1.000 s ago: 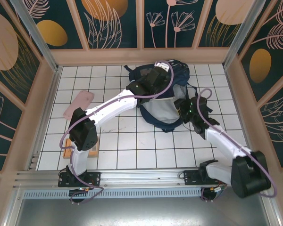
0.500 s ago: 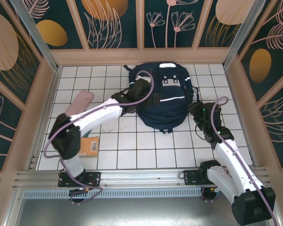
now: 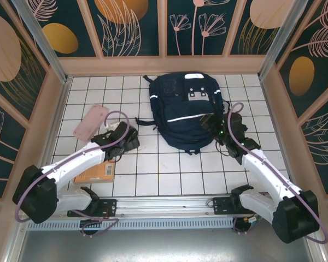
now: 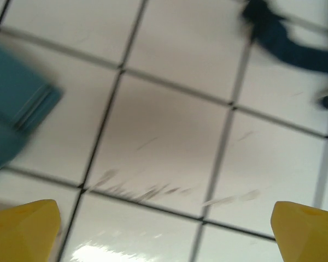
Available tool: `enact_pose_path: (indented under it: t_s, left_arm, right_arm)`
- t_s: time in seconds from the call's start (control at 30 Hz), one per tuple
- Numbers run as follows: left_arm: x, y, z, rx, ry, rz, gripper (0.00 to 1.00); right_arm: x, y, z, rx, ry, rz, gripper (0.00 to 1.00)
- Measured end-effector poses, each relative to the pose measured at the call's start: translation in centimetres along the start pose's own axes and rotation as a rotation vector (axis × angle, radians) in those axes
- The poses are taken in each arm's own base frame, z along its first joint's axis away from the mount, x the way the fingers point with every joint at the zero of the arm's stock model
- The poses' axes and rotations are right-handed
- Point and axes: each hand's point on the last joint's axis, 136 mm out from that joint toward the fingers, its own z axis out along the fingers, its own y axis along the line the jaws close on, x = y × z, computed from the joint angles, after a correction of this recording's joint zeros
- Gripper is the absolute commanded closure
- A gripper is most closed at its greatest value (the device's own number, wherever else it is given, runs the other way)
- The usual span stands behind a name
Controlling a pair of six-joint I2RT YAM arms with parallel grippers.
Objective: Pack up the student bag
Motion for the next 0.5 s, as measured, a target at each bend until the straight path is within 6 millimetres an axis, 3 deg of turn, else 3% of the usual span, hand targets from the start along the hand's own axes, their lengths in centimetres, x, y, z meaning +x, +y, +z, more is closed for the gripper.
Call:
enact_pose_path:
  t_s: [0.1, 0.27, 0.5]
  left_arm:
    - [1.4, 2.2, 0.3, -0.051, 0.016, -0.034, 0.01]
    - [2.8, 4.0, 1.1, -0.105, 0.034, -0.069, 0.01]
    - [4.3, 3.5, 3.2, -0.100, 0.084, -0.053, 0.02]
  right_arm:
    - [0.4, 0.6, 0.4, -0.010, 0.016, -0.010, 0.11]
    - [0.8, 1.5, 0.9, -0.030, 0.035, -0.022, 0.11]
    - [1.1, 1.7, 1.1, -0.033, 0.047, -0.027, 0.11]
